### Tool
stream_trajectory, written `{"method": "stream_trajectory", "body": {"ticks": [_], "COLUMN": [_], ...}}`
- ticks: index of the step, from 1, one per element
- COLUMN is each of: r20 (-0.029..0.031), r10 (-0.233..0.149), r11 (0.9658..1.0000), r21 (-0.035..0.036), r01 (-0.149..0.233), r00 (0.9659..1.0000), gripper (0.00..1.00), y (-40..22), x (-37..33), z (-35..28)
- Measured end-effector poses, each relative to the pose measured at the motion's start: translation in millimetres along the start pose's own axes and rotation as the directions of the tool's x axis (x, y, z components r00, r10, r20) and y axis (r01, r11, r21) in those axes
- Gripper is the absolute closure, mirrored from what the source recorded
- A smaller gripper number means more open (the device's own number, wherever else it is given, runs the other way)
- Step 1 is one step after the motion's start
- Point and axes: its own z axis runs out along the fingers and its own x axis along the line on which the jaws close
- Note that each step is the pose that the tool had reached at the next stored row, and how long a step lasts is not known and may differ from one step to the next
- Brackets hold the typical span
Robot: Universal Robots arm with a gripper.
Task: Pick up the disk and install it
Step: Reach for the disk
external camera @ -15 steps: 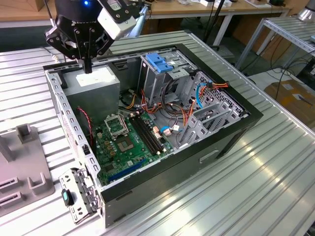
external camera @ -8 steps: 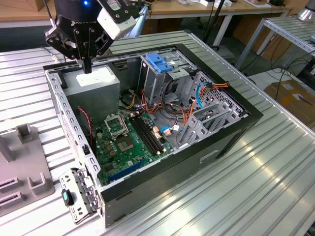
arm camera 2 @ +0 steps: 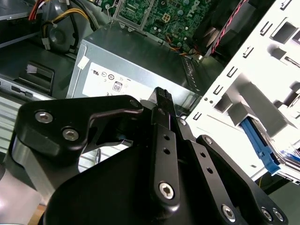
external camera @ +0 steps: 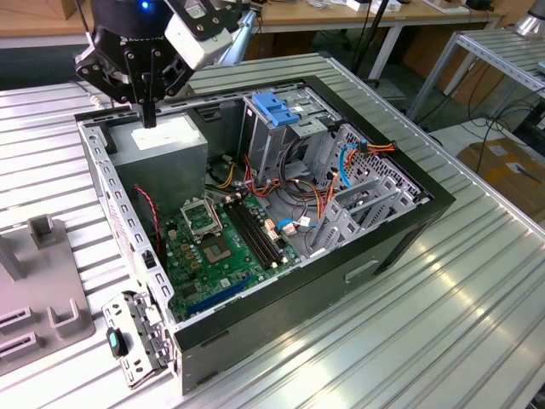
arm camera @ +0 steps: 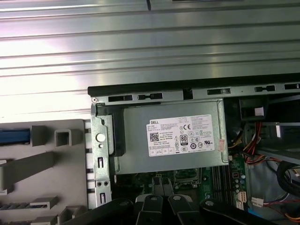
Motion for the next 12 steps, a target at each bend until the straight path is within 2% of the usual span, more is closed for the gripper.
{"method": "stream_trajectory", "body": {"ticks": [12], "r20": [0.0], "r10": [0.0], "r11": [1.0], "r21": [0.0001], "r01": [0.0], "r00": [1.0], "gripper": [0.89], "y": [-0.4], "x": [5.3], "z": [-0.2]}}
